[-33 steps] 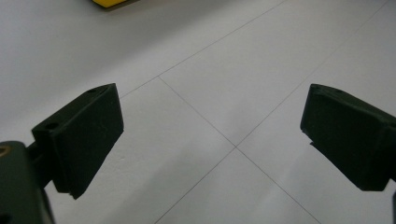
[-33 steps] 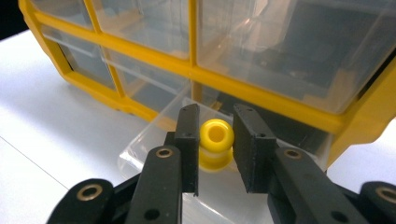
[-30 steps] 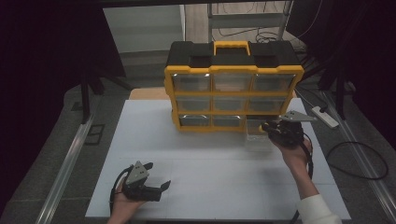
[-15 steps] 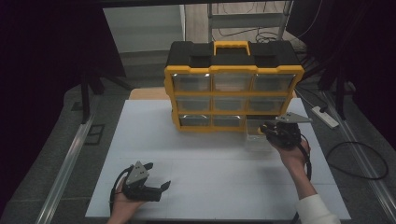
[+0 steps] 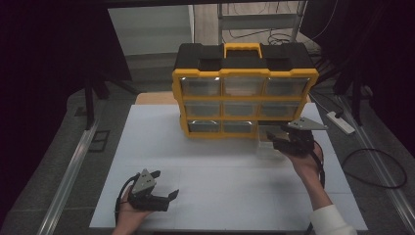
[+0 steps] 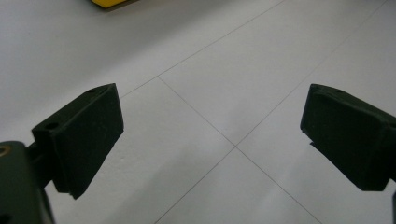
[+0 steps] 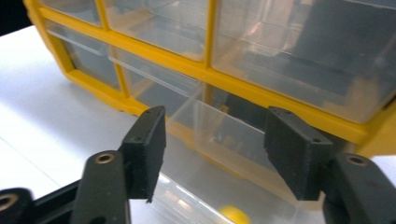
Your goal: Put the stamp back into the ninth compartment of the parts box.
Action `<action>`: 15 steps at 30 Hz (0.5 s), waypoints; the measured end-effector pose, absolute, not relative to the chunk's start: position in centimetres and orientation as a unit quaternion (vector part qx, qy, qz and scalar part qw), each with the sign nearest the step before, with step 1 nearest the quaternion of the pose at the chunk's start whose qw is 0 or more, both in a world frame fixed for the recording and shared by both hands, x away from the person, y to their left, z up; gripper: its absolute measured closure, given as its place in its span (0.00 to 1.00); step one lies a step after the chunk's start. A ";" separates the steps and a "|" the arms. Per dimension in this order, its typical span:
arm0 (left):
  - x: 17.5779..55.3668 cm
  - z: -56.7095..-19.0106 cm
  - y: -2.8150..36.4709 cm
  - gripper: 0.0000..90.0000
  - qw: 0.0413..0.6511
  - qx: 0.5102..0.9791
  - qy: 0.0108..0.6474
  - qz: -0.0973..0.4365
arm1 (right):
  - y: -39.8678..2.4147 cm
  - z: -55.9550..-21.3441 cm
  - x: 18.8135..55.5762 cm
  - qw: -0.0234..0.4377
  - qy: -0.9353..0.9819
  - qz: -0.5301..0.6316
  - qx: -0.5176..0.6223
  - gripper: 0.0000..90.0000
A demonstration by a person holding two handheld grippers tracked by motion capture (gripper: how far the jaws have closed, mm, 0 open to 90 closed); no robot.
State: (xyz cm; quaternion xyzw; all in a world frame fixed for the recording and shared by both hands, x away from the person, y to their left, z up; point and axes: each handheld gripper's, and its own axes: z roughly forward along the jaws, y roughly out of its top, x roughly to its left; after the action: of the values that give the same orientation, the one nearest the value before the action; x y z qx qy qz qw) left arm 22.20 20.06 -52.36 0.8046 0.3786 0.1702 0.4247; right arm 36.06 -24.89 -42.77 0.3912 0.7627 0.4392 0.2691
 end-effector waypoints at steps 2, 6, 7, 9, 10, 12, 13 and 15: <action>22.2 -52.4 20.1 0.07 0.425 0.804 0.379 0.170 | -24.8 -42.8 36.0 0.265 0.761 0.445 0.390 0.37; 22.2 -52.4 20.1 0.07 0.425 0.805 0.378 0.170 | -24.8 -42.7 35.9 0.263 0.759 0.454 0.387 0.33; 22.2 -52.4 20.0 0.07 0.425 0.805 0.378 0.170 | -24.8 -42.7 35.9 0.261 0.758 0.458 0.385 0.33; 22.2 -52.4 20.0 0.07 0.425 0.805 0.379 0.170 | -24.8 -42.6 35.8 0.255 0.755 0.469 0.380 0.32; 22.2 -52.4 20.0 0.07 0.425 0.805 0.378 0.170 | -24.8 -42.6 35.8 0.252 0.755 0.472 0.378 0.31; 22.3 -52.4 20.0 0.07 0.424 0.805 0.378 0.170 | -24.8 -42.5 35.7 0.247 0.754 0.481 0.374 0.30; 22.3 -52.4 20.0 0.07 0.425 0.805 0.379 0.170 | -24.7 -42.5 35.6 0.245 0.753 0.484 0.373 0.30; 22.3 -52.4 20.0 0.07 0.425 0.805 0.379 0.169 | -24.7 -42.5 35.4 0.241 0.753 0.490 0.368 0.30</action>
State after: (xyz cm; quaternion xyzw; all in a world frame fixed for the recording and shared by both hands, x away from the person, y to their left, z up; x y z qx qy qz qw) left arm 22.29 19.99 -52.36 0.8045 0.3787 0.1695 0.4250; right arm 35.45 -24.67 -42.47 0.3684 0.7525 0.4896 0.2415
